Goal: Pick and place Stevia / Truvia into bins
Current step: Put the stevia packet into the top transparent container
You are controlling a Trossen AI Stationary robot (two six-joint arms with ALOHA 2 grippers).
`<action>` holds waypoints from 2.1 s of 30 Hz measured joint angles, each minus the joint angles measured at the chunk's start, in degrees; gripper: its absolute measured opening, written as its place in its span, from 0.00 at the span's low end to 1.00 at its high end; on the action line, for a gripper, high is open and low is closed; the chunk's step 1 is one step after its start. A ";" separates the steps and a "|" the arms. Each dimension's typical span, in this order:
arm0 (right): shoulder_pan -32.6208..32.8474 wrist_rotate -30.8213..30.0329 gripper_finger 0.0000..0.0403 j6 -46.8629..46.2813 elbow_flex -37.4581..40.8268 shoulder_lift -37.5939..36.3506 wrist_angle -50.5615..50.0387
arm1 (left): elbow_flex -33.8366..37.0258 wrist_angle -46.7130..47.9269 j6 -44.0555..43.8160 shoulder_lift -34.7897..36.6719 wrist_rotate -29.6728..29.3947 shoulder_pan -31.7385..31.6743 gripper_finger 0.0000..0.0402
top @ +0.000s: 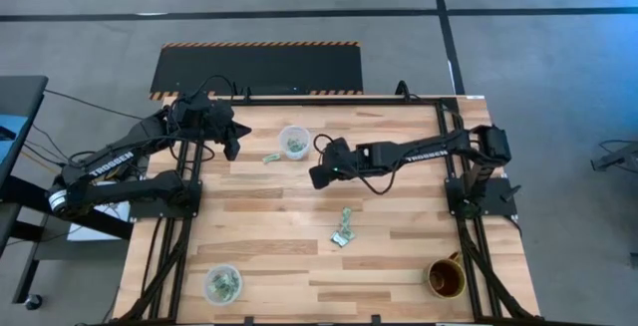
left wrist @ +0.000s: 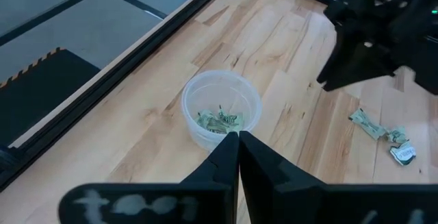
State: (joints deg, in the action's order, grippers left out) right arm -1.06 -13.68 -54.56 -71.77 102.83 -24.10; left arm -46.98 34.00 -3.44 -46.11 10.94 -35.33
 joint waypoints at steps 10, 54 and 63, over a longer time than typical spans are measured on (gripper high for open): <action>1.44 -0.62 0.19 -15.38 0.00 0.00 1.04 | 0.00 0.00 -0.02 0.00 0.00 0.00 0.00; 12.30 -10.45 0.19 -22.63 -2.35 8.26 8.57 | 0.04 0.03 -0.02 -0.57 0.07 0.02 0.00; 11.04 -5.24 0.19 -16.97 -2.34 8.26 11.56 | 0.04 0.00 -0.02 -0.57 0.03 0.02 0.00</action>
State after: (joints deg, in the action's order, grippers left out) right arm 9.99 -18.93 -71.53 -74.11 111.09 -12.55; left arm -46.94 34.00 -3.46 -46.68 10.97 -35.31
